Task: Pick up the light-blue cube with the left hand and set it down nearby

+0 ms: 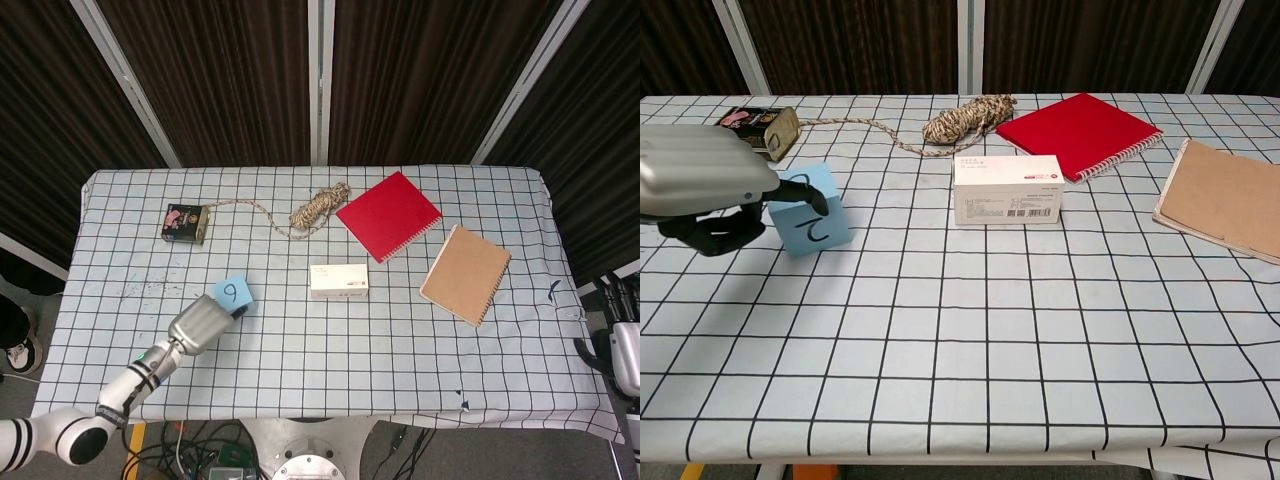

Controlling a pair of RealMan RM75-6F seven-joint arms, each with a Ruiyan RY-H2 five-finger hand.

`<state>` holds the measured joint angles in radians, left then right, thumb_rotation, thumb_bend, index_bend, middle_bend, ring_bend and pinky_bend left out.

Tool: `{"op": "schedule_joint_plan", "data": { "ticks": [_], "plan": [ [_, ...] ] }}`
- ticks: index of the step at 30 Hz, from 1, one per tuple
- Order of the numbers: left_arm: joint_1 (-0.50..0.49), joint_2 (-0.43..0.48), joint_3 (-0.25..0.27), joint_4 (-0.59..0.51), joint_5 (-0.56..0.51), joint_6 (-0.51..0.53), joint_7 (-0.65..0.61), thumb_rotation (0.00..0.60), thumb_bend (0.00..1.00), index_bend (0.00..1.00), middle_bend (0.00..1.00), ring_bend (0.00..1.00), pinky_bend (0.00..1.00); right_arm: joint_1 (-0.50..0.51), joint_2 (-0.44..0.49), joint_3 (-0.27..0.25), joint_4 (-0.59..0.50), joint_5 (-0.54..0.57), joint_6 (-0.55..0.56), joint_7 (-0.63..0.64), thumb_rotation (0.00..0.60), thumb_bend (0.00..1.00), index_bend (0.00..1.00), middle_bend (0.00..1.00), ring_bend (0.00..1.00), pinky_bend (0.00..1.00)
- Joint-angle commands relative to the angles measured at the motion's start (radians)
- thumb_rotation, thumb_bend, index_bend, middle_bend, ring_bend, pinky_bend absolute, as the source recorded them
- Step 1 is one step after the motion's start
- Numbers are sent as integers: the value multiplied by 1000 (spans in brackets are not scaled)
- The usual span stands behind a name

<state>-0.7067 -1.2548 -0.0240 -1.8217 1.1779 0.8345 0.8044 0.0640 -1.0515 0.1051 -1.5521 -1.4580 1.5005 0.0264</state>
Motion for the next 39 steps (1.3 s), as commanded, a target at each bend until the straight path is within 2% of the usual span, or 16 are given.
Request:
{"op": "schedule_joint_plan", "data": {
  "ticks": [1,17,24,39],
  "plan": [
    [-25,-7,-4,4,-23,-4,18,600,611,162,860,875,863,0,0,1,2,2,-1,2,600,190,0,0,0,0],
    [-179,-33,-4,38,-198,-39,136,600,637,168,869,882,873,7,-13,2,27,16,-22,16,600,193,0,0,0,0],
    [-243,-34,13,67,-295,-44,170,600,649,174,872,886,876,8,-15,4,34,18,-22,23,600,194,0,0,0,0],
    [-349,9,47,109,-435,-81,133,600,678,233,879,890,881,13,-16,6,24,22,-28,4,600,195,0,0,0,0]
  ]
}}
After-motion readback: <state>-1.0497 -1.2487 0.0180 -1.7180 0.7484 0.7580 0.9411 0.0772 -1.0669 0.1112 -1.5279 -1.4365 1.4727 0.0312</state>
